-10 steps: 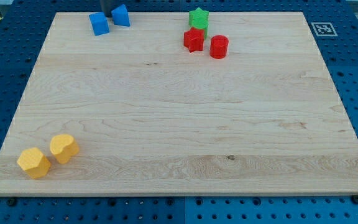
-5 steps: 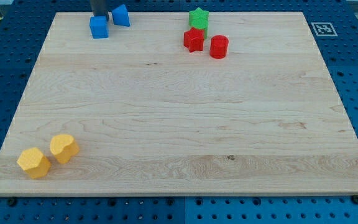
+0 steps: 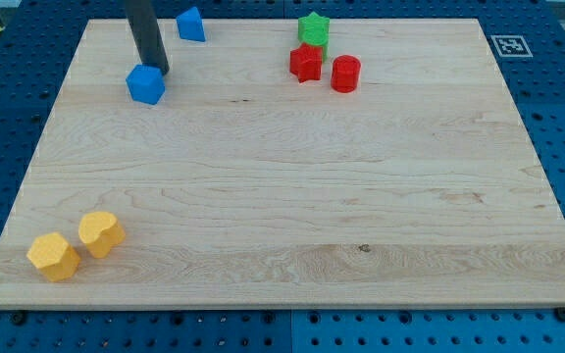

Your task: Move the blue cube bottom left to the blue triangle

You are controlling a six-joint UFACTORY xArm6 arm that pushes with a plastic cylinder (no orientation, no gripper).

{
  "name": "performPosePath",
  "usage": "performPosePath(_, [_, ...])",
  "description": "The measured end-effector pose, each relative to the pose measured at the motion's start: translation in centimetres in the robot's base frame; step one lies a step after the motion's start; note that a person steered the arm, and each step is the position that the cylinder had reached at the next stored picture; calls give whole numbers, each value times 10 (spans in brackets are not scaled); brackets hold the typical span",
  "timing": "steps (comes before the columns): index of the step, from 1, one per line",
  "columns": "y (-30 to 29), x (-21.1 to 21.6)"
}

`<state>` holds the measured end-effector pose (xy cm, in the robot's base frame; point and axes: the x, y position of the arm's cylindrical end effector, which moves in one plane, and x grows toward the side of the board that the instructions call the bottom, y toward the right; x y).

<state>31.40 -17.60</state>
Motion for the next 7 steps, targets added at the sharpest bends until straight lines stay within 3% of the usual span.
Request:
performPosePath(2, [0,37])
performPosePath(7, [-14,38])
